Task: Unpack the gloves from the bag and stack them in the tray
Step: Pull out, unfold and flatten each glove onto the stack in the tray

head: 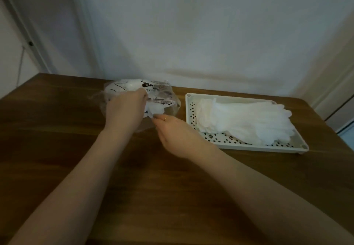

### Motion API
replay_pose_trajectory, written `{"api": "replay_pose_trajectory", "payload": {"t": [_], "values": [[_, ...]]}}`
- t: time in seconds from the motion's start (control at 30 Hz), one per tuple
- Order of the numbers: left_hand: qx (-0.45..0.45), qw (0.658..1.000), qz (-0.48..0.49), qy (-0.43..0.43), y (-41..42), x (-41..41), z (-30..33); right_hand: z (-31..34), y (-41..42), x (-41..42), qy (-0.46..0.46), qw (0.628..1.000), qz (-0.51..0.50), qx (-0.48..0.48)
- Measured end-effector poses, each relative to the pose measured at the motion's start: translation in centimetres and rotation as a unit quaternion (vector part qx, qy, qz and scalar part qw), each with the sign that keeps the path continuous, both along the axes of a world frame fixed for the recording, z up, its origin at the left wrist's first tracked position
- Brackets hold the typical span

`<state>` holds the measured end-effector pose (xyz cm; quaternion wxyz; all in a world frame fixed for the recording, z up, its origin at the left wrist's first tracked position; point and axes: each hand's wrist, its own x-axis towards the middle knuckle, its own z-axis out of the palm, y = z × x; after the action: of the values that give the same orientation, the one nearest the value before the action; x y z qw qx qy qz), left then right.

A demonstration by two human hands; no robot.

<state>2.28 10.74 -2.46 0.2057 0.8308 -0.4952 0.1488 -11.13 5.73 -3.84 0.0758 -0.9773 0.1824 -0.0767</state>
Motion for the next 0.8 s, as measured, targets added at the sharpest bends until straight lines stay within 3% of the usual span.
{"api": "replay_pose_trajectory", "payload": {"t": [0.13, 0.37, 0.5, 0.67, 0.8], "values": [[-0.101, 0.985, -0.072, 0.118, -0.5, 0.3, 0.4, -0.7, -1.2, 3.3, 0.047, 0.995, -0.067, 0.057], [-0.138, 0.975, -0.127, 0.115, -0.3, 0.9, 1.2, -1.7, -3.4, 7.8, 0.092, 0.985, -0.138, 0.045], [-0.053, 0.984, -0.150, 0.078, -0.6, 2.4, -0.2, -2.5, -3.8, 7.4, 0.127, 0.969, -0.187, -0.103], [0.005, 0.980, -0.143, 0.141, -1.4, 3.1, -1.9, -2.2, -4.1, 6.9, 0.135, 0.982, -0.129, -0.037], [-0.003, 0.979, -0.111, 0.170, -2.1, 3.0, -2.5, -2.1, -4.4, 4.6, 0.025, 0.996, -0.029, 0.075]]}}
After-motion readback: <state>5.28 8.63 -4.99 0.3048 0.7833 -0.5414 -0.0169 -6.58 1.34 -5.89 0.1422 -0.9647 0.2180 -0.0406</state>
